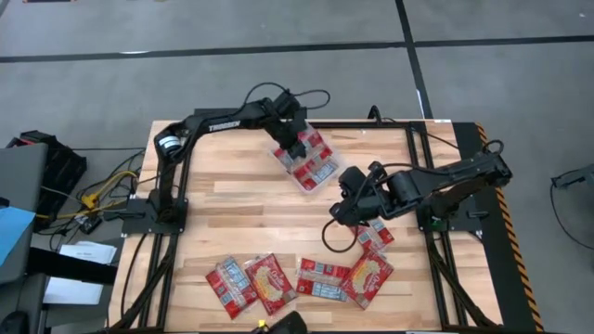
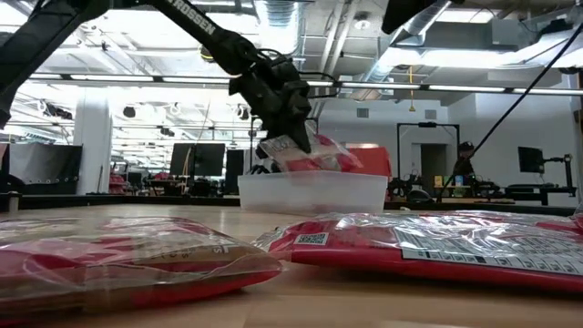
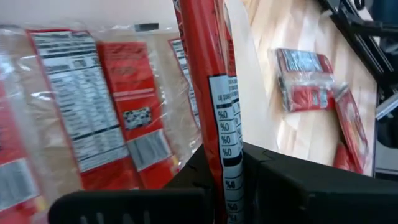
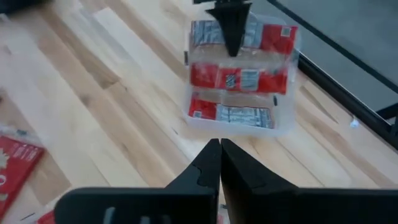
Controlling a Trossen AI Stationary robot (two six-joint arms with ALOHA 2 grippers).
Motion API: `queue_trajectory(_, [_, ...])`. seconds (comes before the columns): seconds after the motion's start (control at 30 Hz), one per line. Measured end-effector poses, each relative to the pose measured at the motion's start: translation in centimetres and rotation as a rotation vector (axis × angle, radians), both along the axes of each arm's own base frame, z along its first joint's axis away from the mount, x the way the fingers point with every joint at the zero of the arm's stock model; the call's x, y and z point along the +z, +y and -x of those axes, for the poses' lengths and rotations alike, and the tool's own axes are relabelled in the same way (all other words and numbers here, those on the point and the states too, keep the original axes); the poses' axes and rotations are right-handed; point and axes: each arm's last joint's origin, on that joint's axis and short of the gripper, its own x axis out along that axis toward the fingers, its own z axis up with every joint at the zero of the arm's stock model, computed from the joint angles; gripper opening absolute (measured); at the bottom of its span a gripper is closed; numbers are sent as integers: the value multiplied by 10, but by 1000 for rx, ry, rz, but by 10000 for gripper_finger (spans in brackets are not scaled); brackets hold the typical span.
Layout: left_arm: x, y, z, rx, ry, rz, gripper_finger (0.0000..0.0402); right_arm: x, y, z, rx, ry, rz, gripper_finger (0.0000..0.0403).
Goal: Sort popcorn bags into baskets
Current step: Put the red popcorn bag into the white bin
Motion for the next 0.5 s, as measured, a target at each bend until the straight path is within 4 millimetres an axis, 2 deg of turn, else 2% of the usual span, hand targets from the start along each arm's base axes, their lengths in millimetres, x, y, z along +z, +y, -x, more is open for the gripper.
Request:
queue_trajectory(0.17, [-14, -8, -9, -12, 34, 21, 16, 0, 1, 1, 2, 9, 3, 19])
queue_trajectory(0.3, [-13, -10, -13, 36, 41, -9, 41, -1, 1, 3, 2, 26, 10, 14])
queue_trajectory(0.5, [-13, -11, -14, 30, 36, 2, 97, -1, -1, 3, -4, 28, 27, 41])
